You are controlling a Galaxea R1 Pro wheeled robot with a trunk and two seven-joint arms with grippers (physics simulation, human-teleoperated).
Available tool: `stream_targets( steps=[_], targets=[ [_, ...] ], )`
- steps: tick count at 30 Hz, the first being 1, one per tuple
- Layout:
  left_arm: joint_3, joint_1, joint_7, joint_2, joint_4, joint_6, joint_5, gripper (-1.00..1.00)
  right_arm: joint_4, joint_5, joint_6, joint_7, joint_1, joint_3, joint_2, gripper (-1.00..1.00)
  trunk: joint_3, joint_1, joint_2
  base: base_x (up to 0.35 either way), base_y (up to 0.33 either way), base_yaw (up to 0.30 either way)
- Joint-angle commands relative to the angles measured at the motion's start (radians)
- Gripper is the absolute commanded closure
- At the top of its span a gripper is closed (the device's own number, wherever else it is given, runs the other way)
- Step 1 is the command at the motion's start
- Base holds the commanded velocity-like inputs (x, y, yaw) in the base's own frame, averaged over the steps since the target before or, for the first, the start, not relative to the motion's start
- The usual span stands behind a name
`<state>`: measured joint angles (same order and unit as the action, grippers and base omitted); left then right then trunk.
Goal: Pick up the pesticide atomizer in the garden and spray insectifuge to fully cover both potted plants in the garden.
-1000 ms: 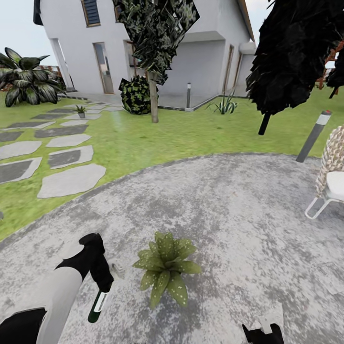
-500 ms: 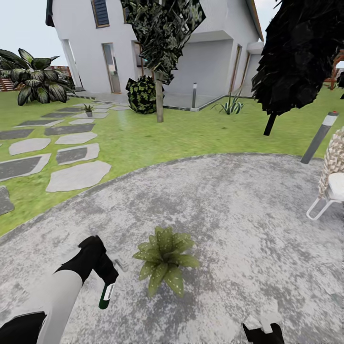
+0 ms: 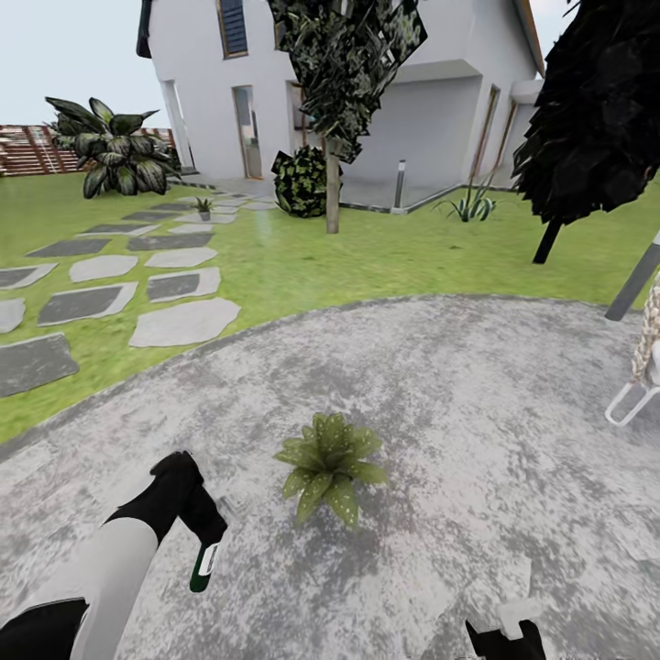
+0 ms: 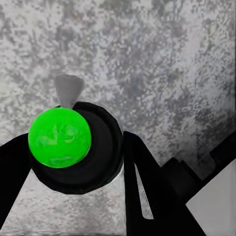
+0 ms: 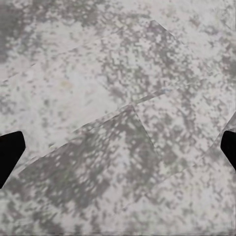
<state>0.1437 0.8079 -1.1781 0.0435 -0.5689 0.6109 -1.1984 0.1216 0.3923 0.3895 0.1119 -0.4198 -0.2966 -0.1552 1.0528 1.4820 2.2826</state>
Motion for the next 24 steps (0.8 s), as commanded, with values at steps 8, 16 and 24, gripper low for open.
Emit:
stream_targets(
  steps=[8, 16, 24],
  targets=[
    [0.005, -0.060, 0.137, 0.013, 0.007, -0.203, 0.216, 1.00, 0.003, 0.009, 0.002, 0.014, -0.001, -0.007, 0.000, -1.00, -0.003, -0.001, 0.000, -0.073, 0.000, 0.185],
    [0.029, -0.071, 0.144, 0.022, 0.008, -0.261, 0.312, 1.00, 0.234, 0.009, -0.010, 0.042, -0.002, 0.030, 0.017, -1.00, -0.003, -0.001, 0.000, 0.000, 0.000, 0.002],
    [0.024, -0.072, 0.143, 0.019, 0.009, -0.368, 0.308, 1.00, 0.411, 0.168, -0.014, 0.532, -0.012, 0.081, 0.022, -1.00, -0.003, -0.001, 0.000, 0.000, 0.000, 0.000]
  ],
)
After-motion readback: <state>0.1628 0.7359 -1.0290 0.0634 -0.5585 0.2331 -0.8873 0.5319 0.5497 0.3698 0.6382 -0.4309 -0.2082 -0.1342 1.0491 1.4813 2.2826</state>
